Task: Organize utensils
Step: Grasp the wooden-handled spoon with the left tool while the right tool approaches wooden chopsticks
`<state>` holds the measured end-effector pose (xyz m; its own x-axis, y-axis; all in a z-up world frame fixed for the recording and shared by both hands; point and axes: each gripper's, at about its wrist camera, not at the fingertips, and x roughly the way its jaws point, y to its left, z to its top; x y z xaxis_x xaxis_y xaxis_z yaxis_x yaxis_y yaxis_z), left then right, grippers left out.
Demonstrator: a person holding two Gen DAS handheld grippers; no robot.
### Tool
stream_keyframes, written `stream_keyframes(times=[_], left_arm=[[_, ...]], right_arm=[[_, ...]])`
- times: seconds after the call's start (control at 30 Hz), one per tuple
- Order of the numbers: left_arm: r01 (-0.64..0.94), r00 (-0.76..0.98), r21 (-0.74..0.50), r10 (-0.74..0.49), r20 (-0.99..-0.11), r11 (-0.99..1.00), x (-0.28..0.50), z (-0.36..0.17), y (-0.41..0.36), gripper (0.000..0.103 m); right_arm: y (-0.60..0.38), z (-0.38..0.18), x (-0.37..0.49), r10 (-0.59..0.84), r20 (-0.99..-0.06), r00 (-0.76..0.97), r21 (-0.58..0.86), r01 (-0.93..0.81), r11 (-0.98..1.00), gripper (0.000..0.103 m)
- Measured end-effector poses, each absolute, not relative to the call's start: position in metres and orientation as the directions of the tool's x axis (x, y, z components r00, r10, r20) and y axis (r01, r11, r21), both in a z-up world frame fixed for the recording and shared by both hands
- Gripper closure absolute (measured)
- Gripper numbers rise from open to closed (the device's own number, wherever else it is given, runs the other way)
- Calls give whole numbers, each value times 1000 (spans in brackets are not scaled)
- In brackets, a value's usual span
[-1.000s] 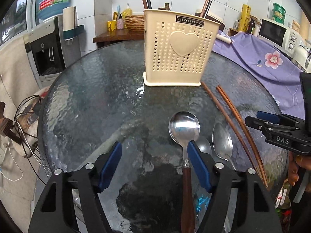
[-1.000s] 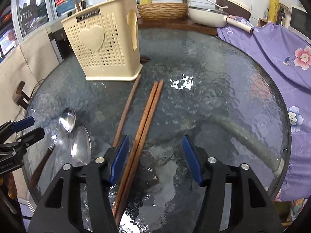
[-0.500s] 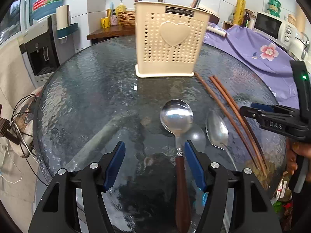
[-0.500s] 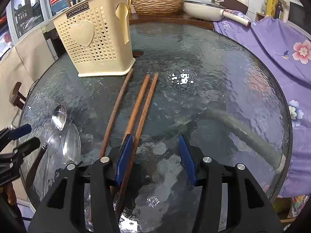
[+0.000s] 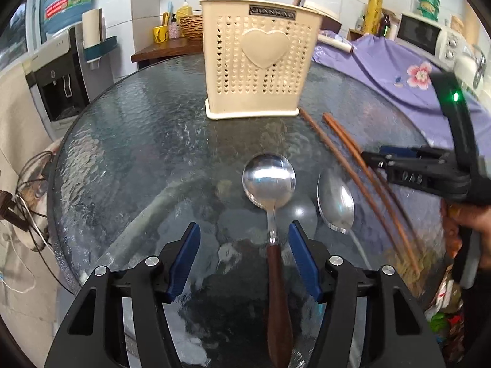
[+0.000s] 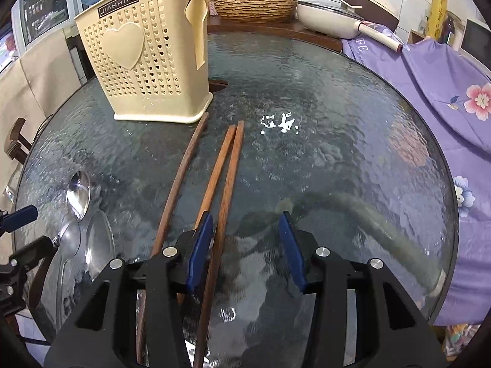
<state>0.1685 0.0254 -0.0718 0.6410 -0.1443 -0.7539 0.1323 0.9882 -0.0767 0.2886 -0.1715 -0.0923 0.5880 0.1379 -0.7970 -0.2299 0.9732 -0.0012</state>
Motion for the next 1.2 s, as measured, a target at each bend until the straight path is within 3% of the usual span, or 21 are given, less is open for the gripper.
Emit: stream_keyframes(times=[0.17, 0.73, 0.9, 1.2], left_arm=[[131, 677, -11, -98, -730, 991, 186, -60, 14, 46], [140, 626, 17, -75, -776, 990, 210, -77, -8, 46], [131, 600, -9, -86, -795, 991, 219, -80, -9, 57], [124, 589, -39, -105, -801, 992, 226, -79, -6, 57]], right_arm=[[-171, -92, 292, 137, -796, 589, -9, -238, 971, 57], [-165, -91, 308, 153, -800, 580, 3, -251, 968, 57], [-164, -90, 313, 152, -807, 571, 6, -250, 968, 57], [-154, -88, 346, 145, -821, 552, 9, -242, 970, 59]])
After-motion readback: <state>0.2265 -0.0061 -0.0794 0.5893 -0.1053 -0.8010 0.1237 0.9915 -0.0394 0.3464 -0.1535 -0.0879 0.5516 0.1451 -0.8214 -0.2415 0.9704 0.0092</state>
